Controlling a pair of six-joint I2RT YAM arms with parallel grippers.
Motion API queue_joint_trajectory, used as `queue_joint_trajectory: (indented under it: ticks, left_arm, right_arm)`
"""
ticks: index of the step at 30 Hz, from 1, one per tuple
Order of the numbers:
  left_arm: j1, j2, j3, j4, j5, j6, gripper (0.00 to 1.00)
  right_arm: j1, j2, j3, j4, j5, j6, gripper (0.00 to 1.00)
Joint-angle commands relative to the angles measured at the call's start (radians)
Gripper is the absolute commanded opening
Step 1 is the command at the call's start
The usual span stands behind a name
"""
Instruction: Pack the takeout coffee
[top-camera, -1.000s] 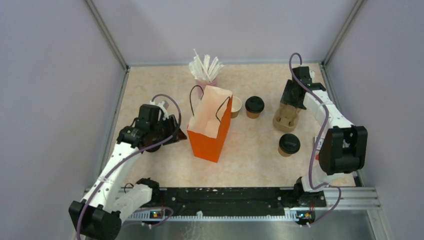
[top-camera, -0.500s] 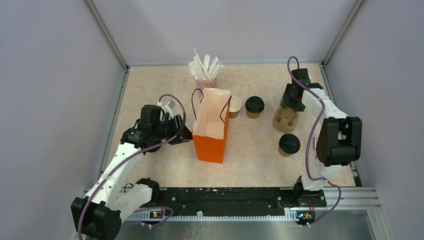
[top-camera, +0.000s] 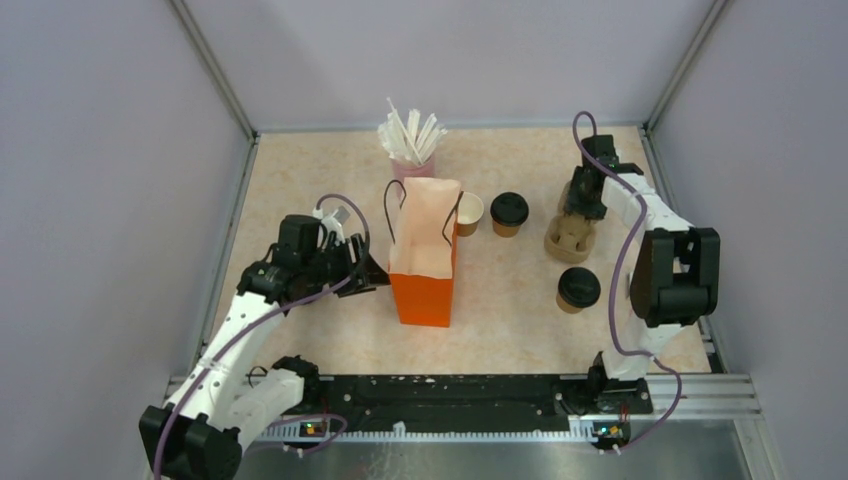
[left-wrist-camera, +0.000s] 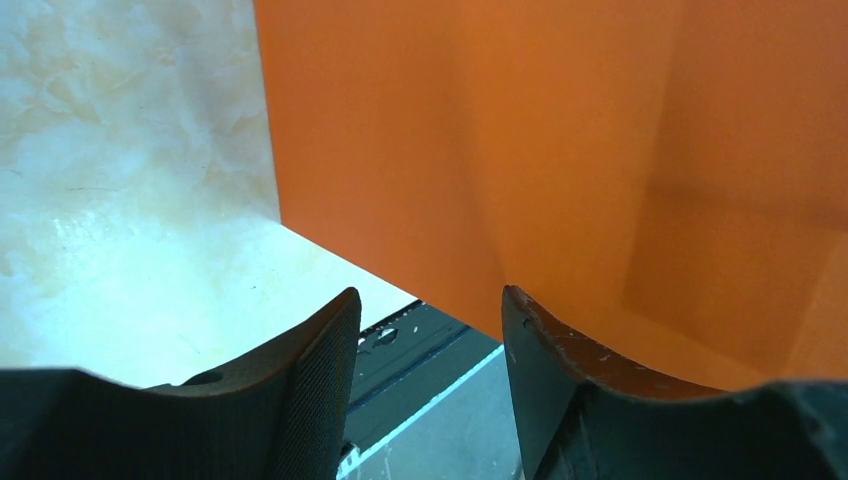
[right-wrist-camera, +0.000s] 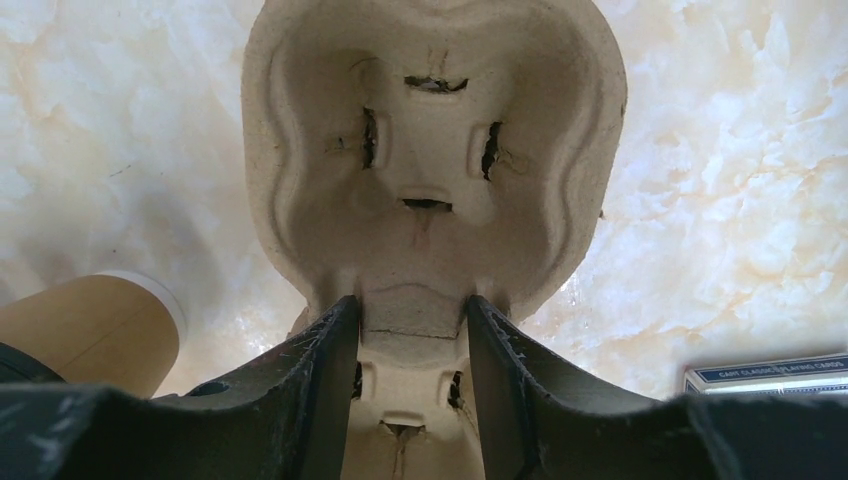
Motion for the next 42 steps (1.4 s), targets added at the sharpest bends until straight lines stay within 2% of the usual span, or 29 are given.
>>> queue_joint_trajectory:
  ticks: [1,6,12,22,31,36,42]
  left_arm:
    - [-0.002,0.011,0.073,-0.035,-0.058,0.051,0.61]
    - [-0.002,0.022,0.089,-0.042,-0.073,0.058,0.63]
    - [-0.002,0.023,0.090,-0.050,-0.078,0.065,0.63]
    - [-0.002,0.031,0.081,-0.038,-0.060,0.062,0.65]
    - [-0.002,0.044,0.007,0.007,-0.055,0.057,0.64]
    - [-0.002,0.041,-0.037,0.063,-0.047,0.028,0.63]
    - [-0.017,0.057,-0.066,0.139,-0.035,-0.011,0.60]
  right_arm:
    - [-0.006,0.006,0.039,0.007,-0.010,0.009,0.43]
    - [-0.006,-0.011,0.042,-0.008,-0.013,0.004,0.39]
    - [-0.006,-0.041,0.062,-0.053,0.000,-0.018,0.39]
    - [-0.005,-0.094,0.041,-0.035,-0.021,-0.030,0.38]
    - [-0.006,-0.114,0.056,-0.061,-0.023,-0.042,0.38]
    - [-0.006,-0.149,0.151,-0.133,-0.048,-0.051,0.38]
    - [0.000,-0.217,0.363,-0.256,-0.141,-0.032,0.38]
